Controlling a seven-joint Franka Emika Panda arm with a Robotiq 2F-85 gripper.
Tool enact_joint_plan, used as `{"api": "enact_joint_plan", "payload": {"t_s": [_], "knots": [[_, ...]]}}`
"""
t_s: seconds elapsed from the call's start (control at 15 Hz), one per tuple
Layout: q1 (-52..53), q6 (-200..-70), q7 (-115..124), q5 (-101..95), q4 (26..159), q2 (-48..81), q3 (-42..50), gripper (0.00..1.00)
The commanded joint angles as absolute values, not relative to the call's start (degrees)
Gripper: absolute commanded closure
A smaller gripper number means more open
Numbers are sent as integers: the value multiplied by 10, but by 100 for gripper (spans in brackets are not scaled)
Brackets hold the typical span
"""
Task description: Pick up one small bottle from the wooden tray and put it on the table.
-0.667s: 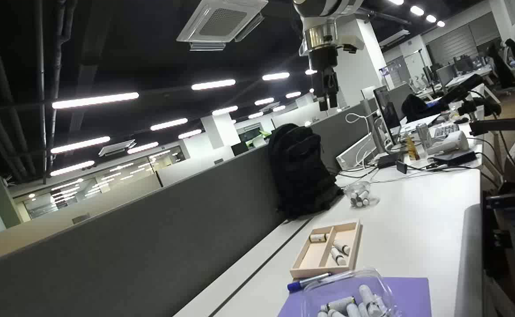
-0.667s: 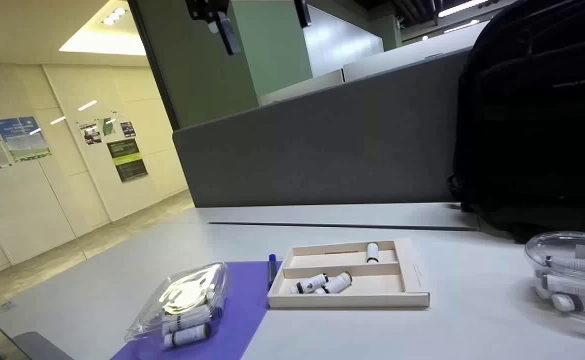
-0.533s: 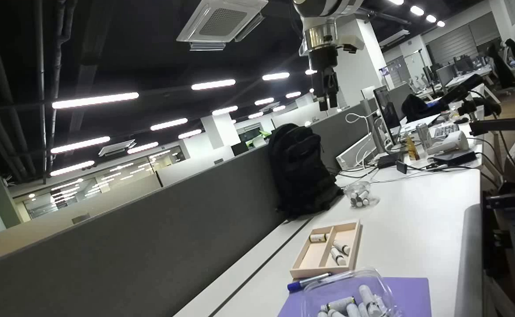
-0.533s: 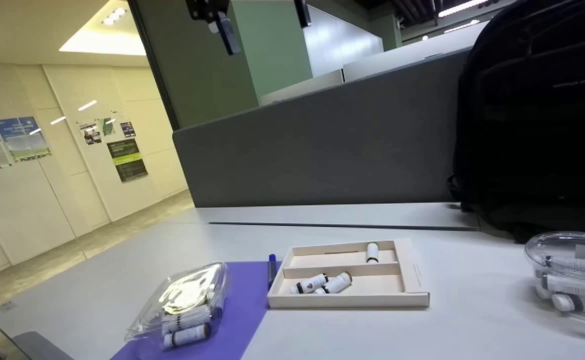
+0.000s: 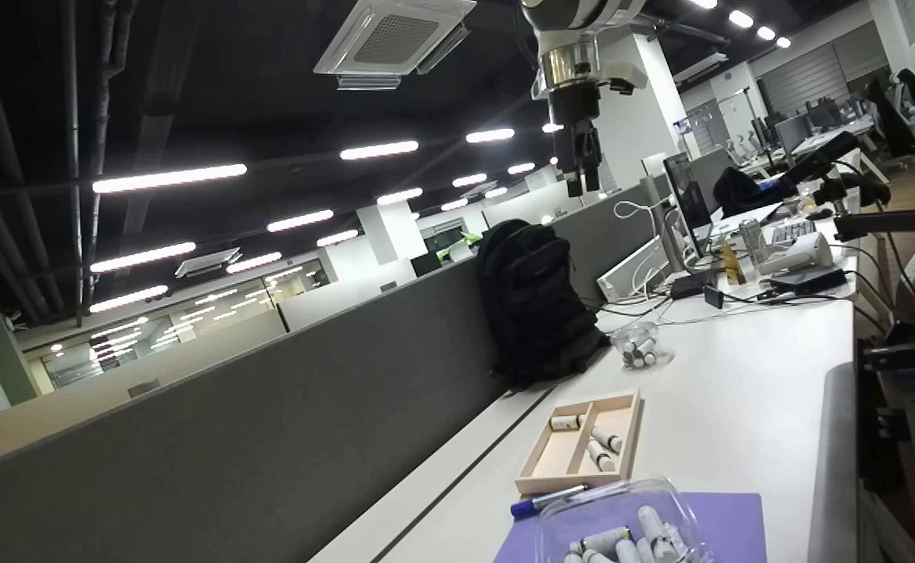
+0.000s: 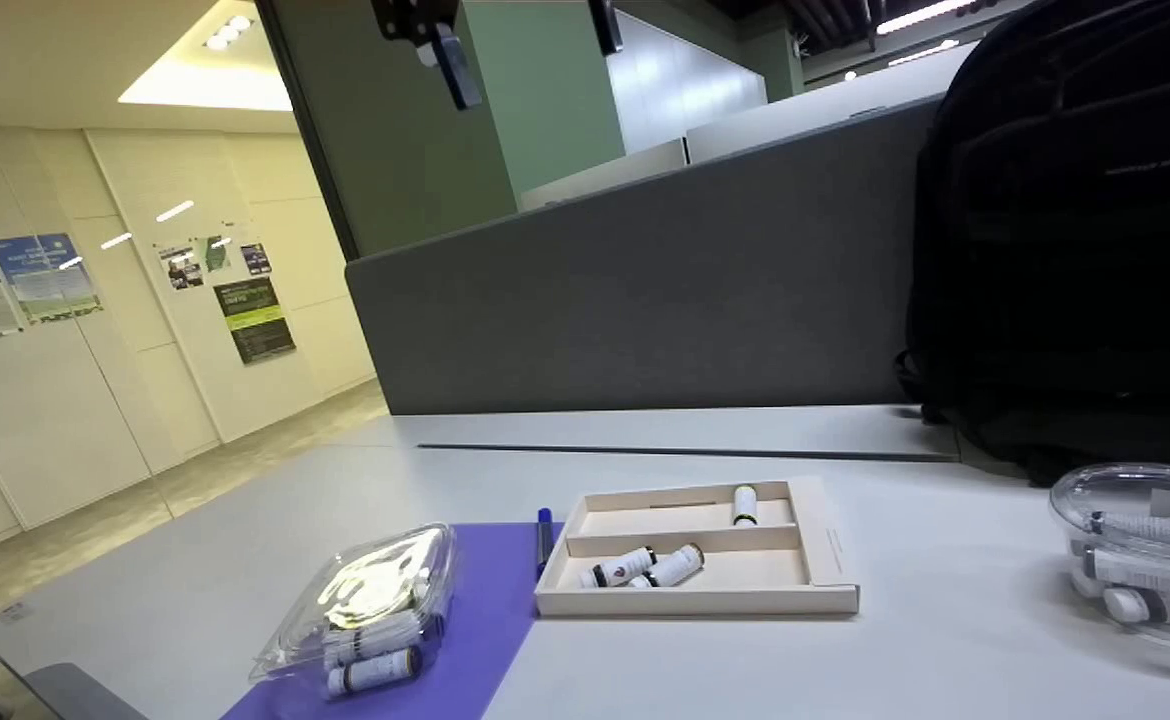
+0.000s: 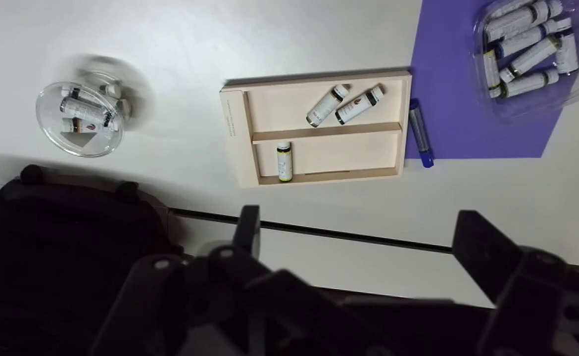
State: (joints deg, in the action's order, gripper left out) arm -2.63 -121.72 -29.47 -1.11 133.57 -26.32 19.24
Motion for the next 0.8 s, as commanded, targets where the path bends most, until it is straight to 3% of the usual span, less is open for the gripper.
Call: {"api": "enact_joint_plan", "payload": {"t_s": [0.0,0.2,0.73], "knots": [[-36,-1215,-299,-6,1334,-261,183,0],[-36,-1216,-299,-6,1335,-261,183,0],[12,-1400,-338,11,1363,-148,147,0]]}}
